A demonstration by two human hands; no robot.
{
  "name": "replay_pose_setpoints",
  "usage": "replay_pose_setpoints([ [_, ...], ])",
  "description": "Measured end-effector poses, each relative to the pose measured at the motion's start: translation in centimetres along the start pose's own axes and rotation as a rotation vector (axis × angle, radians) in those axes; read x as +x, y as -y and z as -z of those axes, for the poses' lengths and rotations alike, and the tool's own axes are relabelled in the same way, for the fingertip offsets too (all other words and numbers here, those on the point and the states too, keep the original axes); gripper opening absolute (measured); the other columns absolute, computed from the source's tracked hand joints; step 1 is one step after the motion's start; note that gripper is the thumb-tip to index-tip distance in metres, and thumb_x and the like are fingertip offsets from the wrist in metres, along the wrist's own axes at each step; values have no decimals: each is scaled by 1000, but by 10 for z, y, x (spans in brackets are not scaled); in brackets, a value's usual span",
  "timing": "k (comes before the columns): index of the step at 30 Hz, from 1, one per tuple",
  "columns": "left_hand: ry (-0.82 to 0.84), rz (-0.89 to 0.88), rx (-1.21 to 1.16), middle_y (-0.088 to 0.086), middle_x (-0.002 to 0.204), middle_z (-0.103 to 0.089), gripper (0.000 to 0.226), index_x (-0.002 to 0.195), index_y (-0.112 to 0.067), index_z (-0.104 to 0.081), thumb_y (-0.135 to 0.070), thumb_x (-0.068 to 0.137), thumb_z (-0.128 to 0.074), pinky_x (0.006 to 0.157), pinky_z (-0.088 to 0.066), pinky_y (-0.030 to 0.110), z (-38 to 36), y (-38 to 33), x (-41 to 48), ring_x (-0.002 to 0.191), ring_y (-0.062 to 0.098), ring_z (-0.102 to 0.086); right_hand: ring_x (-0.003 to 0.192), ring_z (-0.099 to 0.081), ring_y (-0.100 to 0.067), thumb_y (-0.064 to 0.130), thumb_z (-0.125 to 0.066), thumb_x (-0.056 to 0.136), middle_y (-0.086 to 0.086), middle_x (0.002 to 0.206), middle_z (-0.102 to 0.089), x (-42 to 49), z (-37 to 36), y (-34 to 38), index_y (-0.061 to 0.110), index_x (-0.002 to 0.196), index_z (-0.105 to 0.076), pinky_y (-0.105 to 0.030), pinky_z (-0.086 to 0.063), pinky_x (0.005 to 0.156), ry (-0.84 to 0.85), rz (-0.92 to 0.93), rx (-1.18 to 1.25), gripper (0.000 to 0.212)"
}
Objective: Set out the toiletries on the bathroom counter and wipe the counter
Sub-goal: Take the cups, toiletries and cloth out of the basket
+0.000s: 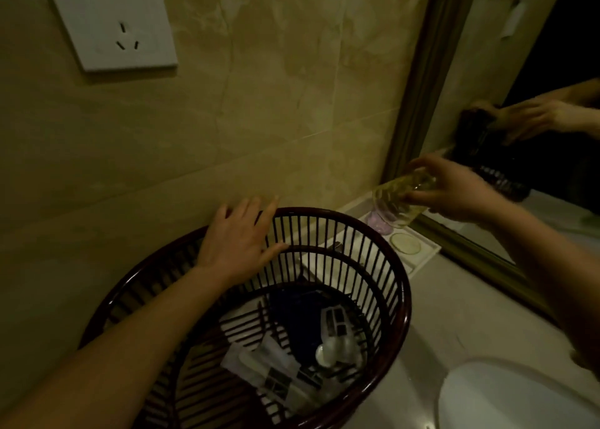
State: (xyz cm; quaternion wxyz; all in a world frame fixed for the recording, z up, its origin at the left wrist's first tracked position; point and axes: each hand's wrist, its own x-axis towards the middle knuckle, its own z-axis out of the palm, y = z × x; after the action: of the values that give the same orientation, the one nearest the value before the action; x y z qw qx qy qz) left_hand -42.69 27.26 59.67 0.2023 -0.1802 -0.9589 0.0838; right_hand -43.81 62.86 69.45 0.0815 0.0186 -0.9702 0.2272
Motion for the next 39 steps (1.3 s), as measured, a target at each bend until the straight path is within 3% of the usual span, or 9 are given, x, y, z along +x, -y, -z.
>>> replay_pose_setpoints([
  [3,17,11,40,14,153,-32,87,154,-17,-3,-74,89,-5,116,-18,52,-1,-2,-2,143,30,-23,95,-61,-22,42,-79,77,-7,116,-63,34,-20,-36,21,124,-55,-41,-56,78,50,-104,-136,58],
  [6,22,11,72,18,153,-34,88,155,-15,-9,-74,90,-8,118,-8,56,1,-4,-1,146,32,-21,87,-58,-22,40,-76,80,-10,108,-65,59,-38,-69,16,103,-61,-33,-46,70,124,-201,-118,37],
  [9,31,12,98,19,150,-39,87,153,-13,-17,-73,90,-13,118,-5,60,2,-5,1,146,33,-23,94,-61,-27,42,-78,76,-10,109,-63,76,-59,-98,14,109,-64,-36,-51,80,201,-231,-137,46],
  [13,50,23,106,22,148,-40,87,153,-10,-19,-72,91,-18,117,-6,62,0,-7,2,145,35,-25,72,-61,-20,32,-76,79,-3,82,-65,94,-90,-122,12,103,-68,-24,-43,59,250,-278,-187,32],
  [20,37,41,123,24,144,-44,86,151,-10,-22,-71,92,-21,116,-7,63,-6,-9,4,143,36,-29,85,-61,-24,35,-72,85,-11,103,-65,118,-131,-158,8,123,-60,-30,-42,66,274,-255,-337,48],
  [26,23,53,136,23,145,-42,87,151,-9,-21,-71,91,-23,116,-5,63,-11,-9,5,144,35,-27,109,-62,-33,29,-72,84,-14,127,-62,126,-145,-168,17,144,-44,-34,-47,79,289,-142,-339,67],
  [34,-1,63,120,22,144,-43,85,152,-10,-20,-69,91,-27,117,-6,63,-12,-10,4,143,35,-29,107,-63,-35,31,-73,82,-15,122,-64,126,-157,-174,12,138,-46,-38,-50,84,225,-95,-367,65],
  [39,4,75,112,22,143,-45,84,151,-10,-23,-69,92,-24,117,-6,61,-11,-10,4,143,34,-30,110,-62,-35,34,-69,82,-10,128,-61,125,-159,-172,20,139,-48,-40,-51,86,207,-29,-403,62],
])
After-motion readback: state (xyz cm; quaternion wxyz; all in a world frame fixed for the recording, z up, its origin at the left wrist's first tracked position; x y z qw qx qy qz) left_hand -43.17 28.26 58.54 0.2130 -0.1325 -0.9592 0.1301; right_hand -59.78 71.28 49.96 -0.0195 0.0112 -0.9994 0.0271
